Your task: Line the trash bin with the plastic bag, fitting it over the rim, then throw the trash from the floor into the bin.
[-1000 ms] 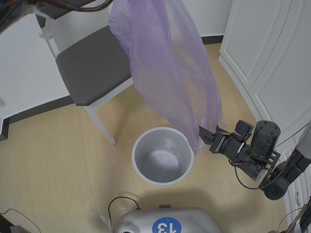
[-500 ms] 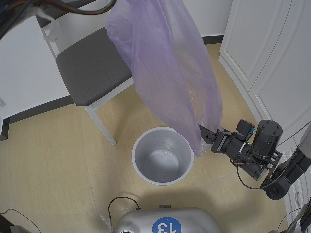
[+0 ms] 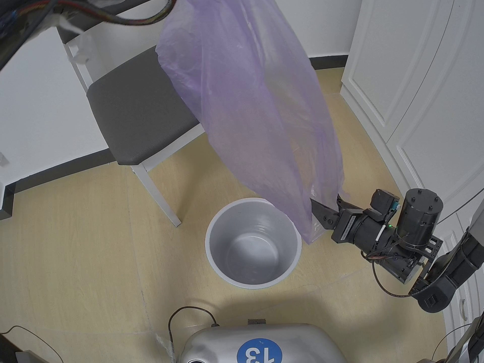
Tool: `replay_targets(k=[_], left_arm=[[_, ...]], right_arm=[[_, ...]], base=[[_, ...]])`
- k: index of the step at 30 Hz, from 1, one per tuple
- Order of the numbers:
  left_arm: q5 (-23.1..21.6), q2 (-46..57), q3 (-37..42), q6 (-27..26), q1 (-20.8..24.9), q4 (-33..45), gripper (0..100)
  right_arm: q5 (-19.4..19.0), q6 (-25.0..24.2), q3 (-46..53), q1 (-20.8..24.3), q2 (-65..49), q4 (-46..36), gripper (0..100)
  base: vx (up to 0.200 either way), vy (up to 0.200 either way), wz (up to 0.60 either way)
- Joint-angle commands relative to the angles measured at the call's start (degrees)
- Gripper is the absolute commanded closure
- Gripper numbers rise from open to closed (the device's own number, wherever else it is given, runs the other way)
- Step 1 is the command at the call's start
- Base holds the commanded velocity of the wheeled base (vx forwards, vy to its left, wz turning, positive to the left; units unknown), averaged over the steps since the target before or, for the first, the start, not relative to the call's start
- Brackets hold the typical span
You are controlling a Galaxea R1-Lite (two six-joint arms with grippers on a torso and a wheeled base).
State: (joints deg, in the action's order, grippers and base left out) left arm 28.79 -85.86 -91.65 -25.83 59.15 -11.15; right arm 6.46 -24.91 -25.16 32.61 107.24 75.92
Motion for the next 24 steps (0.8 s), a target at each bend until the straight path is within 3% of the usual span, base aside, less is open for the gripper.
replay_targets(k=[1,2,3,12,16,20,24], left_arm=[[-0.05,0.08,-0.02,-0.01,0.00,-0.01,100],[-0.05,0.08,-0.02,-0.01,0.00,-0.10,100],[-0.05,0.08,-0.02,-0.01,0.00,-0.10,100],[-0.05,-0.27,-0.02,-0.01,-0.09,-0.01,100],[0.03,-0.27,0.33,-0.01,-0.88,0.96,100],[0.91,1.04,3.06,0.70,-5.62,9.48,100],[1.97,3.33,7.98,5.79,-9.40,17.92,100]], right_arm=[[-0.13,0.21,0.55,0.17,0.34,-0.16,0],[-0.22,0.12,0.64,0.17,0.43,-0.07,0],[-0.22,0.21,0.73,0.17,0.43,-0.07,100],[-0.84,0.03,0.64,0.26,0.07,0.19,100],[-1.45,0.21,0.82,-1.76,-1.07,-0.07,100],[-6.20,2.32,2.40,-8.09,-5.38,-1.83,100],[-11.03,6.27,4.77,-12.48,-9.51,-5.87,100]], base=[[0.000,0.000,0.00],[0.000,0.000,0.00],[0.000,0.000,0.00],[0.000,0.000,0.00],[0.000,0.000,0.00],[0.000,0.000,0.00],[0.000,0.000,0.00]])
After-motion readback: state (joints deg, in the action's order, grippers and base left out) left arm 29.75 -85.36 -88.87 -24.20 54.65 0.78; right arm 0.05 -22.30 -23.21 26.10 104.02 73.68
